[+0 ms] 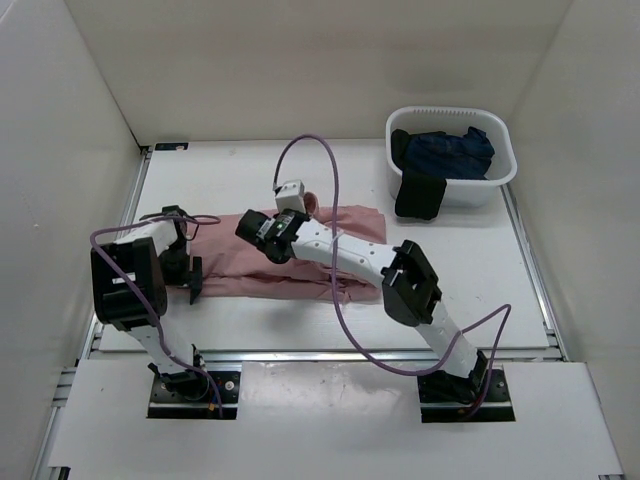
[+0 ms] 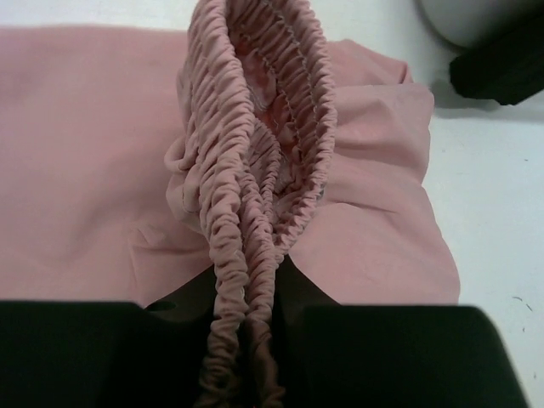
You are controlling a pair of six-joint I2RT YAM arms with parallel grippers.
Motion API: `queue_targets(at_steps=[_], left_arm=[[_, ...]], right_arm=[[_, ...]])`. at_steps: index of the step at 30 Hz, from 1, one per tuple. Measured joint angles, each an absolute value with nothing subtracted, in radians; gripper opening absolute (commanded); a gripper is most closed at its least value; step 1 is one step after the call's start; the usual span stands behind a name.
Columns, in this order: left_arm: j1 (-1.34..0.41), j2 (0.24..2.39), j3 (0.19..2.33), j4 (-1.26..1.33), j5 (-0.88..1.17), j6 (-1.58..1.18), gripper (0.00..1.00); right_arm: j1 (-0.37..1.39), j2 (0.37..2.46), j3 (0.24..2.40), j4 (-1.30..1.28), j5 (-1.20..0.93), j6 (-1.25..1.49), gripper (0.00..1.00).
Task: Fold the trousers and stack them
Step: Fold the trousers
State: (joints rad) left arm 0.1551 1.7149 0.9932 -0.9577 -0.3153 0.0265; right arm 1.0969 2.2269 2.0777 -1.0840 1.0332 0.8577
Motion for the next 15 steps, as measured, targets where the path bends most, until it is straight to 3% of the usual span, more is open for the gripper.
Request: queue_targets(at_steps=[2,4,7,8,12,15], left_arm=[[0.155,1.719,0.997,-0.961,-0.315,0.027,1.0],[0.155,1.721,0.999,-0.963,-0.315,0.027,1.0],[0.155,1.723,1.0,-0.964,-0.315,0.028,1.0],[0.155,1.723,1.0,-0.965,-0.315,0.028,1.0],[0.162,1.723,1.0,-0.964,-0.313,0.028,1.0],[0.168,1.723,1.001,-0.965,-0.307,0.028,1.0]], right_arm=[[1.114,2.239,2.075,-1.066,1.027,0.836,0.04],[1.125,2.232,2.061,-1.024,1.008,0.797,0.19],[1.128,2.226,2.035,-0.937,0.933,0.691,0.62],[1.131,2.226,2.03,-0.909,0.891,0.641,0.87],[1.158,2.166,1.932,-0.77,0.767,0.423,0.97],[1.192,2.035,1.802,-0.695,0.662,0.316,0.92]])
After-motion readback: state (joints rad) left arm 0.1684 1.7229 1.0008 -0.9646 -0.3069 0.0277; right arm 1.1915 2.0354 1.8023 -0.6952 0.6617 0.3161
